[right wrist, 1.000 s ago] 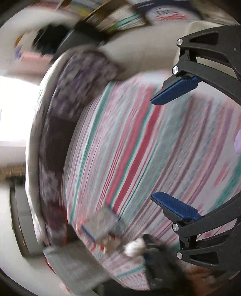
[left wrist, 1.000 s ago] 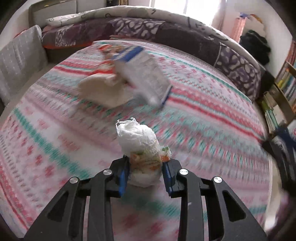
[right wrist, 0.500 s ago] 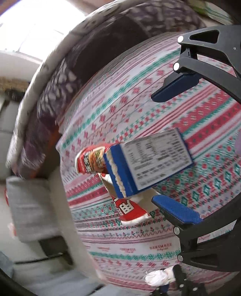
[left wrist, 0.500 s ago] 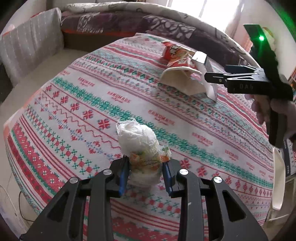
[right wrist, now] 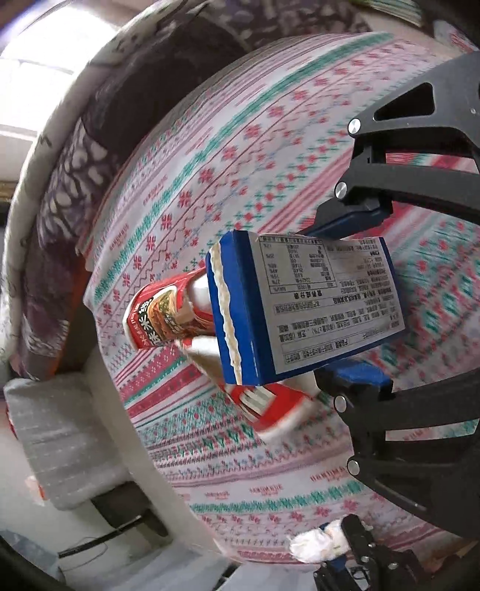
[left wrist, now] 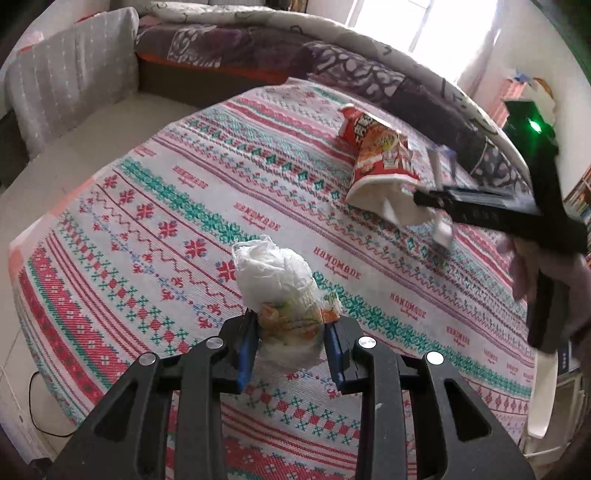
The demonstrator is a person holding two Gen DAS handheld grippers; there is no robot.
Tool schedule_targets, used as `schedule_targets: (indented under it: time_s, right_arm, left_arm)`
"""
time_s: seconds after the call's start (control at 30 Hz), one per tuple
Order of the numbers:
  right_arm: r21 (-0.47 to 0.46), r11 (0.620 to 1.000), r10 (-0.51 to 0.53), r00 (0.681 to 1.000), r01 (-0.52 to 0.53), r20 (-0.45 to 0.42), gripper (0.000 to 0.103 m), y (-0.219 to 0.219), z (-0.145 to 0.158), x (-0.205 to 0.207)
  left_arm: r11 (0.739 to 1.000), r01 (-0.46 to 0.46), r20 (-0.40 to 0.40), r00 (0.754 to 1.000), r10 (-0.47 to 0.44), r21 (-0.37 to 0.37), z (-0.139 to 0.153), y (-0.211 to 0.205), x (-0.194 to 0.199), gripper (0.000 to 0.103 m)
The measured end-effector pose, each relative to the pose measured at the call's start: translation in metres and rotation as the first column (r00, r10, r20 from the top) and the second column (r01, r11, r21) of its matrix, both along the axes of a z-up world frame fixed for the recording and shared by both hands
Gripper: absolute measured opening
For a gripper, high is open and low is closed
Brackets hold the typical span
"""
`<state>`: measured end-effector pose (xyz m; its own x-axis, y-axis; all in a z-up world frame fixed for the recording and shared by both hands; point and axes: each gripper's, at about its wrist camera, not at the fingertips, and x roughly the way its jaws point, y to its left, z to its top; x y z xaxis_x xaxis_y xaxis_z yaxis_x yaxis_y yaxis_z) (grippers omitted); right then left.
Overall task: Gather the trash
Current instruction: 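Carry the blue-white box to the bin and open right tool while left tool carries tissue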
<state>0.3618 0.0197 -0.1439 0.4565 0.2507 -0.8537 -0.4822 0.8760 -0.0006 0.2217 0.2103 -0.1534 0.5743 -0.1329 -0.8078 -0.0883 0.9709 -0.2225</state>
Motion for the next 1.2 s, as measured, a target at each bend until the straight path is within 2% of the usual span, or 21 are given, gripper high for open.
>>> schedule_targets:
  time_s: [0.33, 0.6, 0.83, 1.2]
  right_arm:
    - [0.099, 0.98, -0.18, 0.982, 0.173, 0.065, 0.054, -0.042, 0.023, -0.088]
    - [0.163, 0.923, -0.359, 0.932, 0.347, 0.046, 0.055, -0.093, 0.027, -0.163]
    - [0.155, 0.885, -0.453, 0.888, 0.439, 0.073, 0.055, -0.126, 0.031, -0.215]
    - [0.163, 0.813, -0.575, 0.816, 0.559, 0.066, 0.056, -0.182, 0.033, -0.252]
  left_arm:
    - [0.999, -0.045, 0.067, 0.997, 0.045, -0.006, 0.026, -0.021, -0.037, 0.032]
    - [0.999, -0.047, 0.111, 0.993, 0.044, 0.022, 0.04, -0.053, -0.078, 0.032]
    - [0.999, -0.012, 0.126, 0.992, 0.006, 0.051, 0.043, -0.09, -0.107, 0.032]
    - [0.992, 0.093, 0.135, 0.985, -0.104, 0.085, 0.047, -0.147, -0.127, 0.032]
